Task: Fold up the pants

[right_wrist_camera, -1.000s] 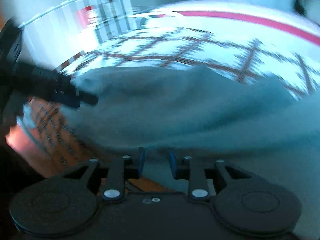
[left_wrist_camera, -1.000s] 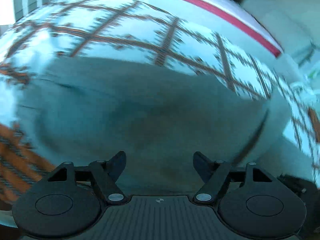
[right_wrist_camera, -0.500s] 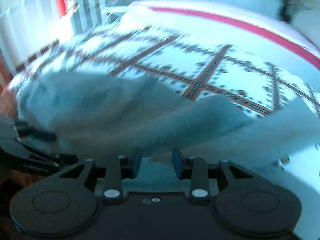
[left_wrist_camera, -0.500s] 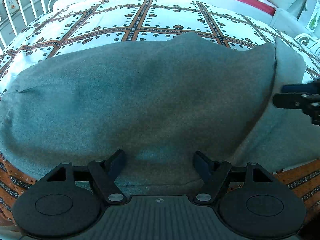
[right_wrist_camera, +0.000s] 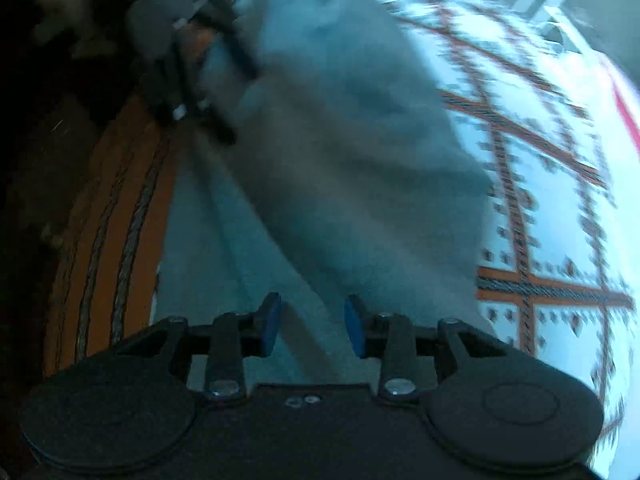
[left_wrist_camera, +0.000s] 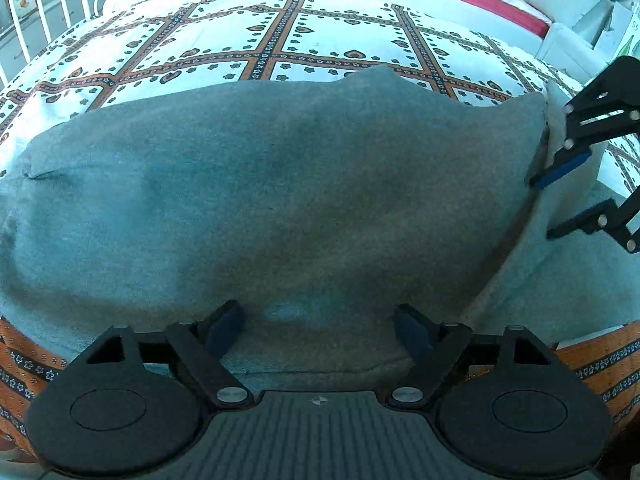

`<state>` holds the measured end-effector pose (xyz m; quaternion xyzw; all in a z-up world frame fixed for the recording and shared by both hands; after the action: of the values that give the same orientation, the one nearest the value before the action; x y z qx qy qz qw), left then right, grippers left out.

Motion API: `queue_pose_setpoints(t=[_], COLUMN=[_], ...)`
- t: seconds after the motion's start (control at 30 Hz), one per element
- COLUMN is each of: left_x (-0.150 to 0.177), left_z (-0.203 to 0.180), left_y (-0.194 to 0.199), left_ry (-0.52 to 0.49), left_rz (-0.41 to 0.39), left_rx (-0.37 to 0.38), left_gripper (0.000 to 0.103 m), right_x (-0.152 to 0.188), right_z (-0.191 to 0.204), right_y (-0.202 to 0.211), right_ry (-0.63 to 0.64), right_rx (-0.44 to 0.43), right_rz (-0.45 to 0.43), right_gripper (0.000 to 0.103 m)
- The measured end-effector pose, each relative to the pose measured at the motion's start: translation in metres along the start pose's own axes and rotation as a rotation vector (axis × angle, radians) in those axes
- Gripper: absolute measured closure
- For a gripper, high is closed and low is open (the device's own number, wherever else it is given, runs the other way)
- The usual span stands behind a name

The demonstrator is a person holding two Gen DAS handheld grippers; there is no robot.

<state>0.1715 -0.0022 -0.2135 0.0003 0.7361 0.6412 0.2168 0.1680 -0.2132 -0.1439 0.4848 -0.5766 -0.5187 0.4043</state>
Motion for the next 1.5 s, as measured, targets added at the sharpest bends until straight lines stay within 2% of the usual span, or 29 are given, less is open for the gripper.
queue_pose_setpoints(t=[0.1,0.13,0.17,0.27,0.37,0.47,0.53,0.57,0.6,0.63,0.7,0.73,0.77,0.83,0.87,0.97,1.03,1.1,1.13,1.23,1.37,1.4,1.5], left_x=[-0.001,-0.001,-0.001,-0.001,0.0,0.002,0.004,0.004,0.005,0.006,0.007,0.006,0.006,0.004,0.003,0.0,-0.001,-0.002,-0.002,-0.001,0.002,0.002,0.005], left_z=[-0.001,-0.001,-0.001,-0.001,-0.002,-0.003,-0.006,-0.007,-0.008,-0.01,-0.012,-0.014,-0.017,-0.024,-0.028,-0.04,-0.045,-0.048,-0.048,-0.049,-0.049,-0.05,-0.057], left_y=[-0.001,-0.001,-0.001,-0.001,0.0,0.002,0.003,0.003,0.004,0.006,0.009,0.01,0.011,0.011,0.011,0.006,0.004,0.001,0.0,0.0,0.003,0.002,0.0], left_ry=[0.002,0.004,0.004,-0.001,-0.005,-0.011,-0.022,-0.025,-0.027,-0.027,-0.026,-0.031,-0.036,-0.046,-0.054,-0.074,-0.077,-0.086,-0.09,-0.094,-0.097,-0.107,-0.146], left_rz=[0.002,0.001,0.0,0.001,-0.002,-0.008,-0.013,-0.018,-0.024,-0.031,-0.039,-0.041,-0.043,-0.04,-0.037,-0.026,-0.024,-0.017,-0.017,-0.019,-0.028,-0.028,-0.031], left_rx=[0.001,0.002,0.002,0.004,0.003,0.0,-0.012,-0.018,-0.023,-0.028,-0.015,-0.005,0.004,0.026,0.033,0.042,0.041,0.03,0.028,0.027,0.038,0.031,-0.007], left_gripper=[0.017,0.017,0.016,0.016,0.016,0.016,0.016,0.016,0.016,0.016,0.016,0.016,0.016,0.016,0.016,0.016,0.016,0.016,0.016,0.016,0.016,0.016,0.016], right_x=[-0.008,-0.012,-0.017,-0.02,-0.013,-0.005,-0.002,-0.001,0.001,0.003,0.009,0.015,0.015,0.011,0.009,0.003,-0.002,-0.005,-0.007,-0.007,-0.012,-0.014,-0.013], right_z=[0.004,0.003,0.003,0.017,0.064,0.114,0.137,0.149,0.156,0.158,0.154,0.148,0.146,0.148,0.146,0.136,0.134,0.131,0.132,0.143,0.172,0.181,0.188], right_y=[-0.014,-0.015,-0.014,-0.005,0.008,0.018,0.015,0.007,-0.001,-0.008,0.003,0.009,0.015,0.021,0.019,0.006,-0.006,-0.017,-0.022,-0.018,0.008,0.004,-0.032], right_ry=[0.15,0.151,0.132,0.083,0.094,0.019,-0.057,-0.086,-0.117,-0.185,-0.376,-0.428,-0.44,-0.321,-0.243,-0.084,0.013,0.07,0.085,0.067,-0.077,-0.104,-0.162], right_rx=[-0.001,-0.008,-0.003,0.059,0.124,0.205,0.177,0.201,0.245,0.243,0.232,0.224,0.242,0.355,0.391,0.426,0.483,0.477,0.473,0.496,0.502,0.485,0.542], right_rz=[0.106,0.126,0.148,0.174,0.167,0.108,0.076,0.067,0.063,0.055,-0.075,-0.111,-0.132,-0.121,-0.097,-0.02,0.031,0.091,0.132,0.129,0.03,0.029,0.047], right_gripper=[0.076,0.083,0.103,0.103,0.103,0.103,0.103,0.103,0.103,0.103,0.103,0.103,0.096,0.083,0.081,0.083,0.083,0.102,0.103,0.103,0.103,0.103,0.103])
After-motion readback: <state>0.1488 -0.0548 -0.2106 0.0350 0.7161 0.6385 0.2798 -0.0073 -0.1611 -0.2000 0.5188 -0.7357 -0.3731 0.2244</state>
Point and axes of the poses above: each gripper's, at about its wrist camera, not at the fingertips, and y roughly against the way its jaws point, z to its left, x to its underside, the point moved 1 cm from there along -y, roughly the way its jaws point, and after that the axes turned 11 degrees about z, right-handed, at the moved point
